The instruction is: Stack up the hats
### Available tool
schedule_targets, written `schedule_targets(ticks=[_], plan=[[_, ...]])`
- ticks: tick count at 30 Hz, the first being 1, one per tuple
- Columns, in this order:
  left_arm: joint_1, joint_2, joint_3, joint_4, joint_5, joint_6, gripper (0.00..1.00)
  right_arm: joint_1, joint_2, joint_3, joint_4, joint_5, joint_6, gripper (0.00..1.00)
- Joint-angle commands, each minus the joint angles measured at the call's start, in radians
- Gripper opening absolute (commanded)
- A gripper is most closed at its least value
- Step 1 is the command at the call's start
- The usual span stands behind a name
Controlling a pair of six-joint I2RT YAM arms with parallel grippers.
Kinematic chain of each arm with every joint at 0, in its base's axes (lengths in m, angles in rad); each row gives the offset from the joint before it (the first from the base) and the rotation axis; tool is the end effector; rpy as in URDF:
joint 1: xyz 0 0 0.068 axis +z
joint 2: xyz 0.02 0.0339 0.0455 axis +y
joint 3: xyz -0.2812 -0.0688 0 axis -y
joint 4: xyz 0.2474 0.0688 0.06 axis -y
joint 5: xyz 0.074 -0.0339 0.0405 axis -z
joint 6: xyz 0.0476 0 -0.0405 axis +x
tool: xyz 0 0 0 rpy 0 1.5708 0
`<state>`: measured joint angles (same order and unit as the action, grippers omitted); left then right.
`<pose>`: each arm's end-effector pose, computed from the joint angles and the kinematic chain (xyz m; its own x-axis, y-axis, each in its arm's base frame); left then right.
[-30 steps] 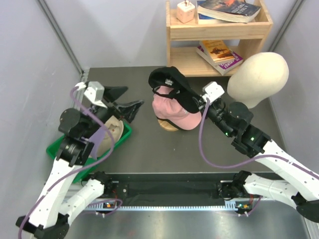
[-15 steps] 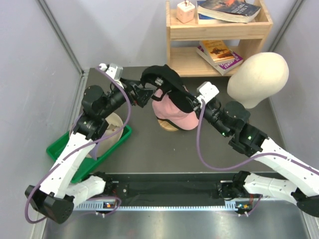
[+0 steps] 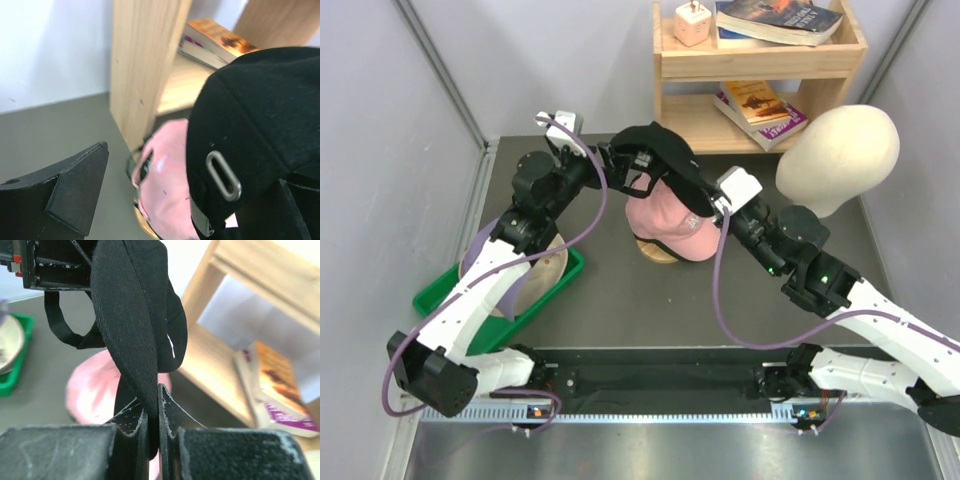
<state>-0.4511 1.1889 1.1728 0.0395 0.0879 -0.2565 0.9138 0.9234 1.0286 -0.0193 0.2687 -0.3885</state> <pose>0.2546 -0.1280 0.4333 -0.1098 -0.2276 -0.9675 0.5018 0.8276 -0.2516 0.1380 0.1582 0.4337 0.2765 -0.2395 -0.9307 -0.5372 0.7645 -0.3563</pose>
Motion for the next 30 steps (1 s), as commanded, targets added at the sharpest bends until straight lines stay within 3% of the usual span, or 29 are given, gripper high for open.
schedule_targets(ticks=[1, 5, 11, 16, 22, 30], plan=[[-0.015, 0.034, 0.082, 0.091, -0.158, 0.106, 0.99, 0.014, -0.005, 0.05, 0.148, 0.081, -0.124, 0.0], [-0.015, 0.09, 0.12, 0.099, -0.327, 0.213, 0.99, 0.014, 0.005, 0.036, 0.189, 0.093, -0.18, 0.0], [-0.015, 0.178, 0.171, 0.172, -0.379, 0.249, 0.99, 0.014, 0.04, -0.035, 0.343, 0.182, -0.329, 0.0], [-0.015, 0.215, 0.139, 0.24, -0.262, 0.303, 0.99, 0.014, 0.066, -0.097, 0.448, 0.224, -0.391, 0.0], [-0.015, 0.181, 0.068, 0.224, -0.159, 0.261, 0.99, 0.016, 0.06, -0.219, 0.577, 0.236, -0.431, 0.0], [-0.015, 0.079, 0.019, 0.03, -0.048, 0.177, 0.99, 0.045, 0.071, -0.298, 0.656, 0.257, -0.437, 0.0]])
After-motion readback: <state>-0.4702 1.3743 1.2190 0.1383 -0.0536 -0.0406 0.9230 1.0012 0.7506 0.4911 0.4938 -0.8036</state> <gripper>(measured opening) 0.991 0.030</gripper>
